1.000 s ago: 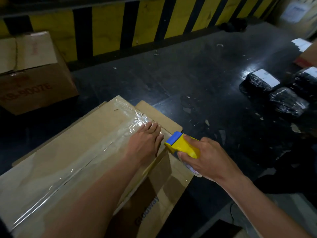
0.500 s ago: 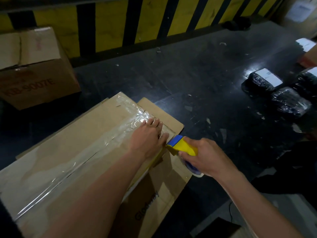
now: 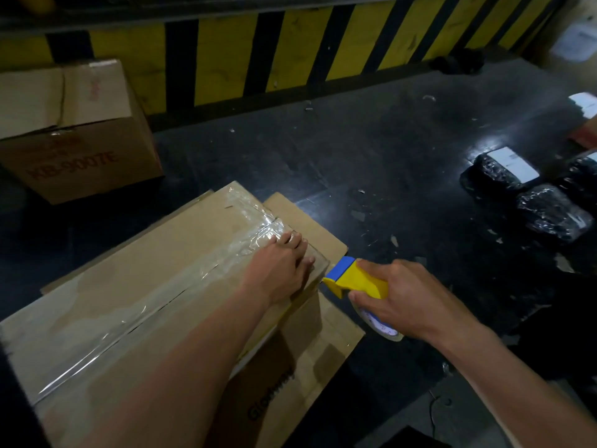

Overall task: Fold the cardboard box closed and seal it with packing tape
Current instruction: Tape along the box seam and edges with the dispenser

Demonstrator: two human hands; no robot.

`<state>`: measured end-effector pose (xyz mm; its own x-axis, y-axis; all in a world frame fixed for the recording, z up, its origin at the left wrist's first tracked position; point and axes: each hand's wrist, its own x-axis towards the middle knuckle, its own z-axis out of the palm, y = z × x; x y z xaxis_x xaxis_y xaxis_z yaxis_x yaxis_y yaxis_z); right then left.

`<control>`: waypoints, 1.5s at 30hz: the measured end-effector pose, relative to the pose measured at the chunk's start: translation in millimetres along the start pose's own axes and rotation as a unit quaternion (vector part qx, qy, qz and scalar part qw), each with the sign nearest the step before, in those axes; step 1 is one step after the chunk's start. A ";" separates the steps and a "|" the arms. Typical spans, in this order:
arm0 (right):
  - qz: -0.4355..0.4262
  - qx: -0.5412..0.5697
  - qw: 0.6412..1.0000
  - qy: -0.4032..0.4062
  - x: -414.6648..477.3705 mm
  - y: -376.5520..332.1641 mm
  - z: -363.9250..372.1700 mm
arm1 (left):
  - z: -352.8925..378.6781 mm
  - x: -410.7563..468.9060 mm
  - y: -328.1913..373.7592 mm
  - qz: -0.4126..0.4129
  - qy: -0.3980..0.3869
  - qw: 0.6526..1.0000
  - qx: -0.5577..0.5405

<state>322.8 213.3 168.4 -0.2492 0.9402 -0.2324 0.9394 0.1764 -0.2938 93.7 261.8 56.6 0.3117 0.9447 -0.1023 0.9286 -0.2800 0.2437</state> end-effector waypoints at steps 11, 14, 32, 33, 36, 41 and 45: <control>0.013 -0.010 1.000 -0.003 4.1 7.3 53.4 | 14.3 -5.6 3.2 0.008 -0.015 0.998 0.054; 0.007 0.004 1.000 0.000 14.9 6.5 58.8 | 15.1 -4.7 3.9 0.001 -0.032 0.997 0.075; -0.019 0.091 0.991 -0.094 21.0 14.6 19.2 | 8.9 -26.6 5.7 -0.064 0.020 0.997 0.032; -0.031 0.086 0.993 -0.079 20.3 12.7 10.4 | 7.9 -32.2 3.7 -0.077 0.029 0.996 0.027; -0.068 0.084 0.993 -0.044 17.4 -2.1 -10.3 | 3.4 -58.7 -7.6 -0.121 0.044 0.991 0.025; -0.159 0.085 0.983 -0.022 20.9 -58.6 -11.4 | -10.1 -119.0 -44.5 -0.190 0.109 0.976 -0.009; -0.215 0.093 0.972 -0.010 25.4 -123.5 12.4 | -20.0 -183.7 -82.4 -0.252 0.137 0.958 -0.005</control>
<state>197.6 211.7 187.3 -0.6164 0.7845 -0.0685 0.6890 0.4952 -0.5292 -44.1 114.7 74.6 -0.2407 0.9695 0.0464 0.9448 0.2231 0.2401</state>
